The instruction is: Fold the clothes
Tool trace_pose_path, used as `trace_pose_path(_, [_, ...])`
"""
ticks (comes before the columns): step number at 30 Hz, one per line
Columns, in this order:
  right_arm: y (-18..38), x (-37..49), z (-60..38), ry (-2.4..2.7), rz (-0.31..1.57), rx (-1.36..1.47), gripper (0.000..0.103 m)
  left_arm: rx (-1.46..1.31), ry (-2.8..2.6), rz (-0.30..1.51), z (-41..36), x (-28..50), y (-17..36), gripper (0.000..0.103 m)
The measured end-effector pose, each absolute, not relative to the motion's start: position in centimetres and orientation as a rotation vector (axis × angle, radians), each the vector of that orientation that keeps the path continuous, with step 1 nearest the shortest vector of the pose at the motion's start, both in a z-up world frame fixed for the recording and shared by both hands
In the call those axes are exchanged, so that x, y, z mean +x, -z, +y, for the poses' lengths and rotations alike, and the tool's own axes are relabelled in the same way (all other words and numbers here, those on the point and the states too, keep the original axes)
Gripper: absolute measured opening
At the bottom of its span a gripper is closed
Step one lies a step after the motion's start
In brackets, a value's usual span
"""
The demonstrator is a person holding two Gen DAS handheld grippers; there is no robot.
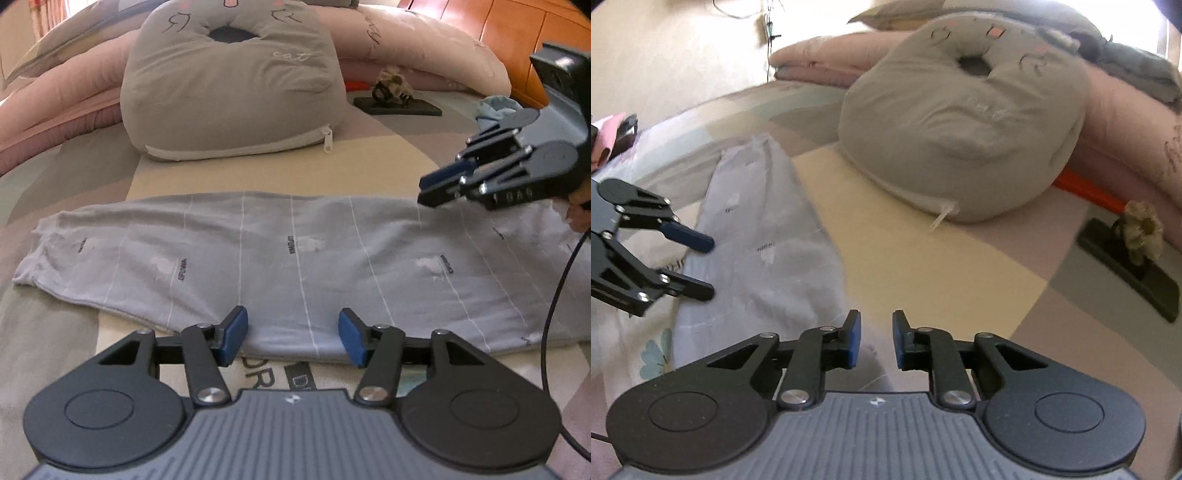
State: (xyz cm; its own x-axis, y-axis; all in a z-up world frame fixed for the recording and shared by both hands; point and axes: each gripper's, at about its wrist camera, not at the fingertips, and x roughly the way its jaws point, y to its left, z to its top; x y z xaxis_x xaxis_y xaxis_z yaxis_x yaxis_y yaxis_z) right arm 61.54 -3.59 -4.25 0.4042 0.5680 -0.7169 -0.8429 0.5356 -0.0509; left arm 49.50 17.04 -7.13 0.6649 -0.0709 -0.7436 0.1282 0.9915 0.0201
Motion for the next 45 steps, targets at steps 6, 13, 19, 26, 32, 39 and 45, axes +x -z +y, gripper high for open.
trace_pose_path(6, [5.7,60.2,-1.8,-0.94,0.689,-0.543,0.026,0.066,0.113,0.825,17.1,49.3,7.2,0.058])
trace_pose_path(13, [5.9,60.6,-1.9,-0.934,0.754,-0.471,0.009,0.059,0.114,0.817,17.1,49.4,7.3,0.059])
trace_pose_path(19, [4.1,60.5,-2.8,-0.853,0.721,-0.396,0.007,0.057,0.119,0.815,17.1,49.4,7.2,0.059])
trace_pose_path(26, [2.4,59.8,-4.7,-0.726,0.717,-0.286,0.026,0.05,0.13,0.74,18.3,50.0,5.4,0.059])
trace_pose_path(32, [3.8,58.0,-7.0,-0.623,0.861,-0.197,0.033,0.046,0.071,0.773,19.7,51.4,6.8,0.059])
trace_pose_path(39, [4.1,56.7,-8.9,-0.714,0.911,-0.027,0.04,0.049,0.057,0.793,20.1,50.7,7.4,0.061])
trace_pose_path(45, [1.5,55.0,-16.4,-0.521,0.83,-0.129,0.041,0.069,0.09,0.78,18.9,50.2,5.8,0.061])
